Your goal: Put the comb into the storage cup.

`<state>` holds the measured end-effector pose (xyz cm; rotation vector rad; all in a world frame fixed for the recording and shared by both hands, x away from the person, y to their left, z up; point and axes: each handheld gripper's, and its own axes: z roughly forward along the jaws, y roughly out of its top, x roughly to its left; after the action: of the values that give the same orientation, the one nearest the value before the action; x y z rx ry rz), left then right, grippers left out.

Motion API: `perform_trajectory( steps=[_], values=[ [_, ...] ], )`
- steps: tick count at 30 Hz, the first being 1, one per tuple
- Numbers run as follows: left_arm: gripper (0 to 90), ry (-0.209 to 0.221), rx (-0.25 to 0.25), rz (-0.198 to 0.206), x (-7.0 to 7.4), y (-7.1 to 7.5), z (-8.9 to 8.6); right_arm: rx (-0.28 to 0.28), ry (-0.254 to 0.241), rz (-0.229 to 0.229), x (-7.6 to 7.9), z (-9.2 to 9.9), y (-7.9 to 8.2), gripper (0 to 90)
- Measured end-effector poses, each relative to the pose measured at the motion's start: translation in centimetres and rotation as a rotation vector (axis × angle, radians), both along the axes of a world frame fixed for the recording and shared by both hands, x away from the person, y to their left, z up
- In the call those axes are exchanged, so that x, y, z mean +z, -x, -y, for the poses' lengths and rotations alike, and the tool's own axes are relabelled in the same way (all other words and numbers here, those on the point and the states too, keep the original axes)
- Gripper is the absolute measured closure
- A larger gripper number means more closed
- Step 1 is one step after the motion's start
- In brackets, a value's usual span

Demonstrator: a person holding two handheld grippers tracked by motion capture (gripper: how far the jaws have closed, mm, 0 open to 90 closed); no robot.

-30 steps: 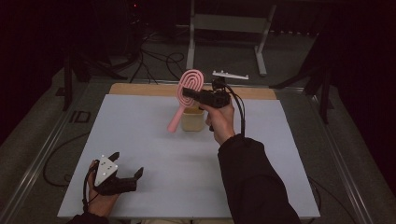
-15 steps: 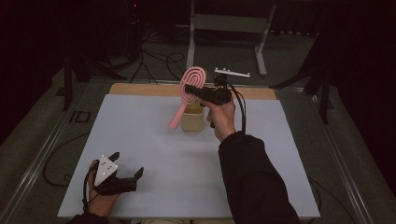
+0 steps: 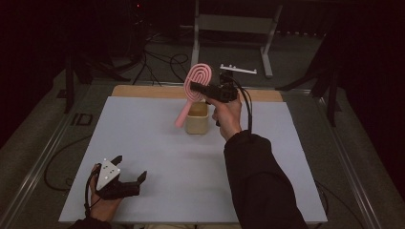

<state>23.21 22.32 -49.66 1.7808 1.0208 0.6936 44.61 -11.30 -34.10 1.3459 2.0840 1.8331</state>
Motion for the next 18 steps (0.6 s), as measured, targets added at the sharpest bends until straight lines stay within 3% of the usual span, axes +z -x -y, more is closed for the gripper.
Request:
perform_trajectory(
  steps=[18],
  values=[
    [0.0, -0.004, 0.002, 0.002, 0.02, 0.01, -0.03, -0.03, 0.0, 0.01, 0.35, -0.17, -0.84, 63.9]
  ],
)
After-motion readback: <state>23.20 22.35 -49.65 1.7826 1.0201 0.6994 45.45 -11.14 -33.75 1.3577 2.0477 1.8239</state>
